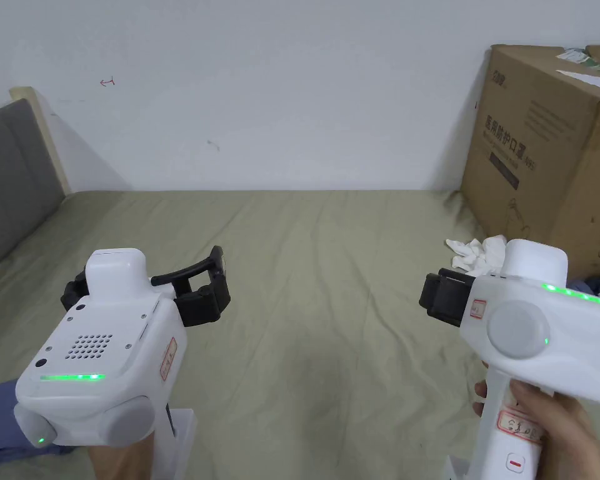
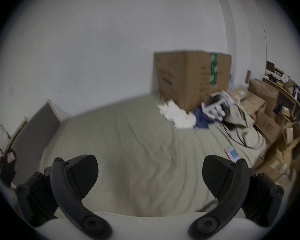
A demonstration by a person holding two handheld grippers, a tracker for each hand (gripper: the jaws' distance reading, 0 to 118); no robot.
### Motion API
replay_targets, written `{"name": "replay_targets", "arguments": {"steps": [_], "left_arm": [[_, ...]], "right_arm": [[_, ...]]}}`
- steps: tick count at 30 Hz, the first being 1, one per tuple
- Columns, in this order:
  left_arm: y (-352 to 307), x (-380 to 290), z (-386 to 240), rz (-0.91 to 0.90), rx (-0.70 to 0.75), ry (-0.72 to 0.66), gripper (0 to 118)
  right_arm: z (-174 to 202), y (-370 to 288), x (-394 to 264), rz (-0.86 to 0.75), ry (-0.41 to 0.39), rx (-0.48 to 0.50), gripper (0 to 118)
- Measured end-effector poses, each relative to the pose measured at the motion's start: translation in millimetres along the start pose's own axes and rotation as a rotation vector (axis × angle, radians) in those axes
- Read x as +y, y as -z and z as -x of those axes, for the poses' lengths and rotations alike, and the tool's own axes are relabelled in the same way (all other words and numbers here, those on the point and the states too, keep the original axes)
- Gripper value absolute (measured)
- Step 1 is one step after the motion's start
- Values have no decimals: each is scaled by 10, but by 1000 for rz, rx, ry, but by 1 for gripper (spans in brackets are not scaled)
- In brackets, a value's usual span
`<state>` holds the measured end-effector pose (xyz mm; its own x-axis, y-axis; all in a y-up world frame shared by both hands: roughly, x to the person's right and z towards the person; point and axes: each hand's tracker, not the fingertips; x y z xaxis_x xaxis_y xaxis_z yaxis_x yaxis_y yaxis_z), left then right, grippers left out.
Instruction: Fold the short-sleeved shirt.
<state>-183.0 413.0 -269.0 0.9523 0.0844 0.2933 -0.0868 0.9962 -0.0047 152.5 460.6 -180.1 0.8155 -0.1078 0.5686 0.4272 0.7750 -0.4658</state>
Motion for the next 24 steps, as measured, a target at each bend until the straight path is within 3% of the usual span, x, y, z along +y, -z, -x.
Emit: {"name": "replay_targets", "arguments": {"steps": [3, 12, 20, 24], "left_arm": [[-1, 8, 0, -2, -2, -1, 118], [-6, 12, 8, -1, -3, 3, 118], [-10, 26, 34, -8, -3, -3, 118], [-19, 32, 40, -11, -1, 3, 118]], "right_arm": [[31, 48, 43, 79, -37, -37, 118], [-55, 57, -69, -3, 2, 58, 118], [6, 65, -76, -44, -31, -2, 118], [-8, 70, -98, -134, -54, 29, 118]]}}
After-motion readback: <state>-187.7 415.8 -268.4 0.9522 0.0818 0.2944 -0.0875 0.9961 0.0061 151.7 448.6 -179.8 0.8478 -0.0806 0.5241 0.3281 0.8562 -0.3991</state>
